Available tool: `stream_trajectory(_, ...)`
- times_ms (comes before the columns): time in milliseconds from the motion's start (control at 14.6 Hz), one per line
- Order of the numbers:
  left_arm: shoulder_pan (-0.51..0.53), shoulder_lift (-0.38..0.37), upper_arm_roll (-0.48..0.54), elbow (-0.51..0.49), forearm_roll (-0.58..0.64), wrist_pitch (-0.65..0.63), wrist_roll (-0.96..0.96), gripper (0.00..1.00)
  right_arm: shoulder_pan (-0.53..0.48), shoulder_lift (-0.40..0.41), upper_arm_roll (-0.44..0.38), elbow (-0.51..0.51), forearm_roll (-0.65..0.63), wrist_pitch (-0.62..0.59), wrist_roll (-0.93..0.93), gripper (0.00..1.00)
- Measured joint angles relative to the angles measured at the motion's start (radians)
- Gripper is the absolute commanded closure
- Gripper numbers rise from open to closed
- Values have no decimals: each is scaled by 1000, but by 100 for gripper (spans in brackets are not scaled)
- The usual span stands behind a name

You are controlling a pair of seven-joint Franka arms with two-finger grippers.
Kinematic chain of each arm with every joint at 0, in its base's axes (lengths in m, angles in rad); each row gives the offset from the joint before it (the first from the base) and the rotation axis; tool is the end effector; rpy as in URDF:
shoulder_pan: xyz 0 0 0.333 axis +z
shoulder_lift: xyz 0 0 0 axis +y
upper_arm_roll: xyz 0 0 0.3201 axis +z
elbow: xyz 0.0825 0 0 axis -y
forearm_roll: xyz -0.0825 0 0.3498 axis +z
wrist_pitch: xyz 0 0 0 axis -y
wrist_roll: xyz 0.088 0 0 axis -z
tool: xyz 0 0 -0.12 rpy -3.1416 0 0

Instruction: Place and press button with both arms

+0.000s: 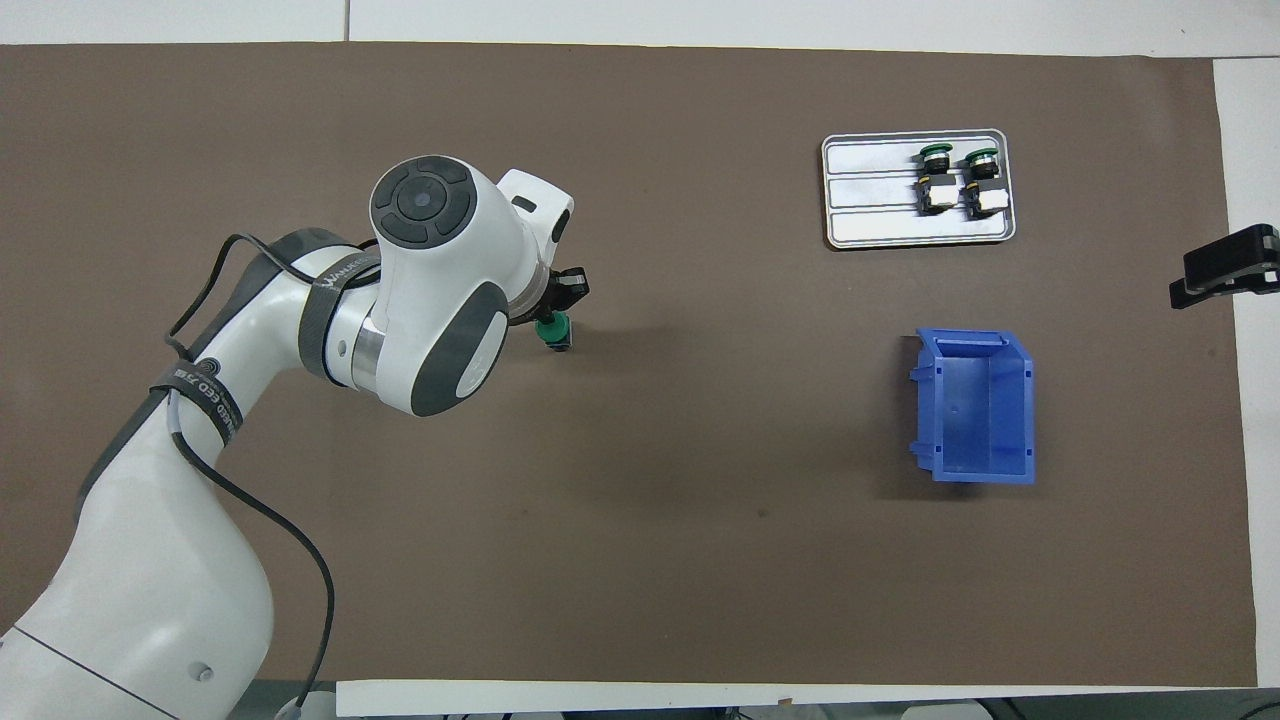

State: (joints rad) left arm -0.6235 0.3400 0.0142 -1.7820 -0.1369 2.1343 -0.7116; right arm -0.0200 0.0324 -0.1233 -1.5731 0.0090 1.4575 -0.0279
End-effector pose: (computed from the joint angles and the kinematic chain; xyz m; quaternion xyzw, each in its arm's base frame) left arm 0.5000 -0.3589 0.3759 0.9947 0.0867 -0.0293 0.0478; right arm 0.5096 -0.0713 0.5890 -0.9956 0.0574 0.0733 0.0088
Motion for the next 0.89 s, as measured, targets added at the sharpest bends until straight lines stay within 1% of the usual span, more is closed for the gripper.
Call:
stream_trajectory(206, 0, -2, 0, -1, -1, 3, 0, 89, 0, 0, 0, 0, 0, 0, 0, 1)
stream_trajectory(411, 3, -22, 5, 0, -2, 4, -1, 57, 0, 0, 0, 0, 0, 0, 0, 1)
stream_trajectory(480, 6, -32, 9, 1, -2, 2, -1, 41, 0, 0, 0, 0, 0, 0, 0, 1)
stream_trajectory(548, 13, -43, 12, 4, -2, -7, -1, 29, 0, 0, 0, 0, 0, 0, 0, 1)
stream_trajectory(617, 22, -53, 15, 11, -2, -19, -1, 20, 0, 0, 0, 0, 0, 0, 0, 1)
stream_trajectory(685, 38, -64, 16, 19, -2, -34, -1, 14, 0, 0, 0, 0, 0, 0, 0, 1)
stream_trajectory(822, 80, -89, 19, 27, -1, -62, 7, 4, 0, 0, 0, 0, 0, 0, 0, 1)
stream_trajectory(891, 104, -102, 20, 28, -1, -82, 25, 1, 0, 0, 0, 0, 0, 0, 0, 1)
